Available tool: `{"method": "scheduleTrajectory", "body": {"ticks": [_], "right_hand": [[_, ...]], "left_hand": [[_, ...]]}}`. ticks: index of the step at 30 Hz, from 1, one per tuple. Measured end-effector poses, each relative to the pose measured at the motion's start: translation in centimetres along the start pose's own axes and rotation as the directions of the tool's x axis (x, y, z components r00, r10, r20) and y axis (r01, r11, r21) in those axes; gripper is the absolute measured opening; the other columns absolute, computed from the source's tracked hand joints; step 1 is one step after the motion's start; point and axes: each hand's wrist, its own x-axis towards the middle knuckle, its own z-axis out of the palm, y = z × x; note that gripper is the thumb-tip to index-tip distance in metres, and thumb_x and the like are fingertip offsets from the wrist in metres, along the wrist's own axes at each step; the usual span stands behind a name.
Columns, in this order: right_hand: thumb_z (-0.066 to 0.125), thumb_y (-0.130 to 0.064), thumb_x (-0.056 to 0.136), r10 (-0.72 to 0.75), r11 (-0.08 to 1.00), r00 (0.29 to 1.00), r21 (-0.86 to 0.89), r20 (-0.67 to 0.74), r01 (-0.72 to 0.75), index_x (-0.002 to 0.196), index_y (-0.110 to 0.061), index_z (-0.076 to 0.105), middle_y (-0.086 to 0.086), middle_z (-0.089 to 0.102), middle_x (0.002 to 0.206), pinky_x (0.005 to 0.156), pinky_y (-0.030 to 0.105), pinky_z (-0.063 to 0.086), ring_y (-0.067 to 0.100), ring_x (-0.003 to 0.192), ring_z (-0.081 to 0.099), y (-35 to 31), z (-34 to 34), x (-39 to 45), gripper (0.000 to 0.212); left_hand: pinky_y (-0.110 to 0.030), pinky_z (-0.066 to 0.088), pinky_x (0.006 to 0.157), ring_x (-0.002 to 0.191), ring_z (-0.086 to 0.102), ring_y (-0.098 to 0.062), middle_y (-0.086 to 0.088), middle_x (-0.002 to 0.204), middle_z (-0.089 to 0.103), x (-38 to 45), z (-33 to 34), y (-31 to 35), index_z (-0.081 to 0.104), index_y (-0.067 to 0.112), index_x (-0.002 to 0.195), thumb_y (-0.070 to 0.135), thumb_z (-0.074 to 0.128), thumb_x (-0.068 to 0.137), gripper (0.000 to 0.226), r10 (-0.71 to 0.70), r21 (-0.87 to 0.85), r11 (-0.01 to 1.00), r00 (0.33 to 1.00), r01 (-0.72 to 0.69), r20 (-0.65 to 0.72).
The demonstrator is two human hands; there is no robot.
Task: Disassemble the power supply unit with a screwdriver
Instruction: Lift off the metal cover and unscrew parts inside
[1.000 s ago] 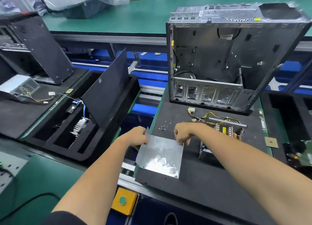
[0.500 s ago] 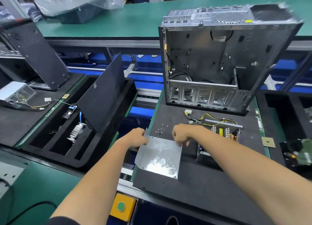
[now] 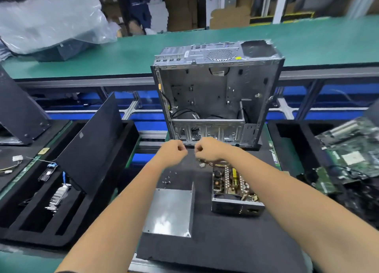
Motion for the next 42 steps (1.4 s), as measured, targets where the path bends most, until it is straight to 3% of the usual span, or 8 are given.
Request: {"method": "scheduleTrajectory", "body": {"ticks": [9,14,20,24,28,32,38,42], "right_hand": [[0.051,-0.007,0.087,0.243,0.962,0.955,0.166,-0.172,-0.215,0.07,-0.007,0.062,0.011,0.07,0.072,0.054,0.022,0.047,0.014,0.057,0.059,10.8,-3.9,-6.2,0.02],[0.052,-0.008,0.088,0.351,0.926,0.922,0.207,-0.163,-0.316,0.062,-0.012,0.058,0.004,0.065,0.061,0.049,0.018,0.044,0.012,0.049,0.059,14.9,-3.5,-6.7,0.027],[0.052,-0.01,0.086,0.352,0.93,0.925,0.17,-0.146,-0.327,0.073,0.003,0.061,0.027,0.058,0.079,0.061,0.029,0.039,0.022,0.069,0.048,15.6,-1.1,-5.5,0.021],[0.051,-0.008,0.086,0.312,0.942,0.94,0.175,-0.139,-0.287,0.072,-0.007,0.057,0.014,0.052,0.073,0.062,0.032,0.04,0.022,0.07,0.047,15.7,-1.0,-4.9,0.015],[0.052,-0.008,0.086,0.317,0.94,0.937,0.179,-0.146,-0.29,0.073,0.004,0.059,0.021,0.045,0.072,0.061,0.035,0.041,0.021,0.069,0.043,16.2,-1.6,-4.5,0.019],[0.052,-0.009,0.087,0.356,0.921,0.921,0.23,-0.159,-0.316,0.069,-0.008,0.053,0.011,0.05,0.069,0.063,0.03,0.041,0.021,0.066,0.044,17.5,-2.1,-4.7,0.018],[0.049,-0.008,0.086,0.491,0.856,0.85,0.286,-0.192,-0.43,0.07,-0.004,0.058,0.015,0.061,0.067,0.065,0.034,0.051,0.025,0.062,0.051,20.1,-3.2,-5.7,0.019],[0.053,-0.012,0.089,0.607,0.792,0.734,0.304,-0.305,-0.529,0.065,-0.007,0.043,0.009,0.05,0.067,0.058,0.026,0.039,0.028,0.067,0.049,23.0,-3.9,-6.8,0.027]], "left_hand": [[-0.026,0.043,0.072,0.085,0.055,-0.014,0.004,0.094,0.058,3.4,9.2,5.6,0.058,0.017,0.095,0.025,0.06,0.089,0.01,0.157,-0.085,0.985,0.982,-0.149,0.101],[-0.026,0.042,0.06,0.073,0.056,-0.009,0.009,0.084,0.06,5.0,11.5,7.7,0.057,0.026,0.086,0.038,0.06,0.089,0.013,0.21,-0.049,0.978,0.961,-0.205,0.178],[-0.03,0.041,0.058,0.066,0.055,-0.011,0.009,0.073,0.061,5.6,13.4,8.6,0.061,0.025,0.086,0.057,0.054,0.087,0.033,0.261,0.075,0.955,0.931,-0.288,0.255],[-0.033,0.037,0.064,0.081,0.056,-0.021,0.006,0.076,0.052,5.6,14.1,8.5,0.053,0.024,0.082,0.054,0.042,0.095,0.035,0.315,0.361,0.839,0.904,-0.408,0.291],[-0.033,0.036,0.063,0.081,0.06,-0.026,0.0,0.076,0.059,5.4,14.5,8.9,0.056,0.017,0.081,0.048,0.041,0.098,0.039,0.36,0.43,0.793,0.901,-0.432,0.242],[-0.034,0.039,0.063,0.077,0.058,-0.025,0.002,0.071,0.054,5.4,14.5,9.1,0.053,0.017,0.075,0.046,0.042,0.098,0.039,0.354,0.401,0.81,0.902,-0.428,0.249],[-0.034,0.038,0.06,0.073,0.055,-0.022,0.003,0.07,0.054,5.6,15.2,10.6,0.052,0.017,0.073,0.046,0.041,0.098,0.04,0.303,0.381,0.841,0.917,-0.385,0.259],[-0.032,0.049,0.066,0.075,0.063,-0.015,0.008,0.078,0.064,6.3,14.5,12.2,0.064,0.028,0.078,0.047,0.057,0.086,0.022,0.29,0.039,0.947,0.9,-0.319,0.326]]}}
